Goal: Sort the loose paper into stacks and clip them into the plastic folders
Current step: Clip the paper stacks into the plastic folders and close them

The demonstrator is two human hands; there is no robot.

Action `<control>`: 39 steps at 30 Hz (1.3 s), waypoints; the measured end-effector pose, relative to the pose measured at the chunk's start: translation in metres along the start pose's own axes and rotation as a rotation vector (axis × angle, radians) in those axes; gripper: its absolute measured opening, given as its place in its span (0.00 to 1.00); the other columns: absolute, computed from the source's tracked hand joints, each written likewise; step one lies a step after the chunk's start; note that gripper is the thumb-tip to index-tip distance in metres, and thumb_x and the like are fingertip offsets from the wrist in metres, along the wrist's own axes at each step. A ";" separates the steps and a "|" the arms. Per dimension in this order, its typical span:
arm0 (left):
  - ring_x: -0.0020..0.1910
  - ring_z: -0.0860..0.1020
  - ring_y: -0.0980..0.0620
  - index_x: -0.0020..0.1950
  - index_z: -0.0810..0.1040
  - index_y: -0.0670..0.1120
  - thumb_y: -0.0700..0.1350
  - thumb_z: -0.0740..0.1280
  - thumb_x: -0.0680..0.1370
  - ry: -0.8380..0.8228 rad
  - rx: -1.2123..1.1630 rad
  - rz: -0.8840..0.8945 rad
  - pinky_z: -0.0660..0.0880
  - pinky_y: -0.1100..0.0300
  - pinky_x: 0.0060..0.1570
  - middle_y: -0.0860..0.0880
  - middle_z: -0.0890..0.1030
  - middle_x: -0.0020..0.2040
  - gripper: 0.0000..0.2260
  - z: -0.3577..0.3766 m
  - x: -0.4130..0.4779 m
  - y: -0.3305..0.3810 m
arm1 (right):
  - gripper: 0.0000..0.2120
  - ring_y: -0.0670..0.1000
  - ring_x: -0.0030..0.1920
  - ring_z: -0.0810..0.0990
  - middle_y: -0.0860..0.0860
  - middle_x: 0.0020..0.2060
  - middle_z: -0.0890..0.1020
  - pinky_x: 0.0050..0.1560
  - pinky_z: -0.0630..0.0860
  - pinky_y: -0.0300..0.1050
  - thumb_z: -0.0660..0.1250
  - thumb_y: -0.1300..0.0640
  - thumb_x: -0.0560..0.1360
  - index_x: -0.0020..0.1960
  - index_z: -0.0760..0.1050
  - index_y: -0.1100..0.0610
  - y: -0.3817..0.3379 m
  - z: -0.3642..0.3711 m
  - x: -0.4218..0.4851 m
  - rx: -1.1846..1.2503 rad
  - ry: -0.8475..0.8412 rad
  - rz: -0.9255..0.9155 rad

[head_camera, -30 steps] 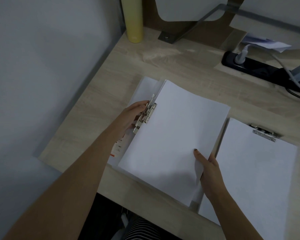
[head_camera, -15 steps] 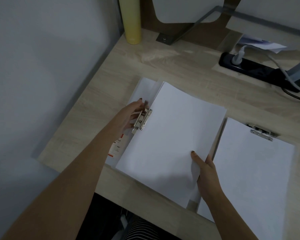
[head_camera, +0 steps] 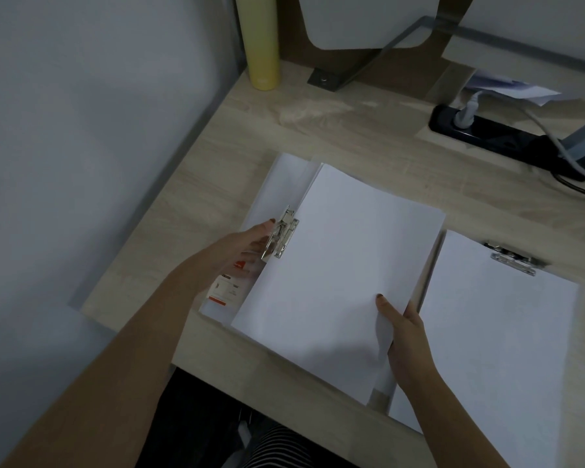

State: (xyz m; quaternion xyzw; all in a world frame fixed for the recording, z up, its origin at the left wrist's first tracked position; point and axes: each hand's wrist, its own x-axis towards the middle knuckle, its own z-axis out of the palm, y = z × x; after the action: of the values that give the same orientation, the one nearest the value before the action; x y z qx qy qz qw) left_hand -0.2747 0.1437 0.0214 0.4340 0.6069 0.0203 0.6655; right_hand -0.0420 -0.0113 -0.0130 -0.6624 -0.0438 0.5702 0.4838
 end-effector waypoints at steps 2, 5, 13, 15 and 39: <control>0.59 0.77 0.52 0.60 0.77 0.50 0.73 0.61 0.65 0.006 0.038 -0.022 0.73 0.53 0.59 0.51 0.80 0.58 0.34 -0.001 -0.003 0.000 | 0.17 0.56 0.55 0.78 0.53 0.55 0.80 0.55 0.74 0.52 0.64 0.59 0.76 0.65 0.71 0.55 0.000 0.000 0.000 -0.003 0.011 0.002; 0.59 0.77 0.49 0.62 0.76 0.49 0.76 0.60 0.62 -0.003 0.073 -0.056 0.74 0.53 0.59 0.48 0.80 0.59 0.40 -0.002 -0.004 -0.002 | 0.18 0.57 0.56 0.78 0.54 0.56 0.79 0.57 0.74 0.52 0.64 0.59 0.76 0.66 0.70 0.57 0.000 0.000 0.000 -0.020 0.023 -0.007; 0.57 0.78 0.51 0.62 0.77 0.46 0.65 0.65 0.67 -0.004 0.103 0.022 0.73 0.59 0.54 0.47 0.80 0.58 0.31 -0.004 -0.007 -0.008 | 0.15 0.50 0.49 0.78 0.48 0.49 0.80 0.48 0.73 0.44 0.63 0.60 0.77 0.63 0.71 0.55 -0.001 0.000 0.000 -0.028 0.014 -0.034; 0.56 0.77 0.52 0.59 0.79 0.46 0.58 0.65 0.74 0.008 0.124 0.101 0.72 0.59 0.56 0.50 0.81 0.56 0.20 -0.001 -0.009 -0.012 | 0.13 0.48 0.48 0.78 0.47 0.48 0.80 0.46 0.73 0.42 0.63 0.60 0.77 0.61 0.71 0.53 -0.001 0.000 -0.001 -0.025 0.010 -0.035; 0.40 0.74 0.58 0.46 0.76 0.44 0.44 0.63 0.78 0.182 0.026 0.308 0.70 0.64 0.41 0.55 0.77 0.37 0.05 0.027 -0.041 -0.003 | 0.33 0.59 0.60 0.70 0.58 0.61 0.67 0.60 0.70 0.52 0.71 0.59 0.71 0.70 0.58 0.58 -0.017 -0.003 0.004 -0.717 0.214 -0.247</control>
State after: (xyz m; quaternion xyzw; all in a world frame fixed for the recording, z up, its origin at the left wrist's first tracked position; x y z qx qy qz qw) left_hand -0.2650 0.1045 0.0484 0.5267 0.5913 0.1534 0.5911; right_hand -0.0305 -0.0018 -0.0044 -0.8347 -0.2690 0.3840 0.2888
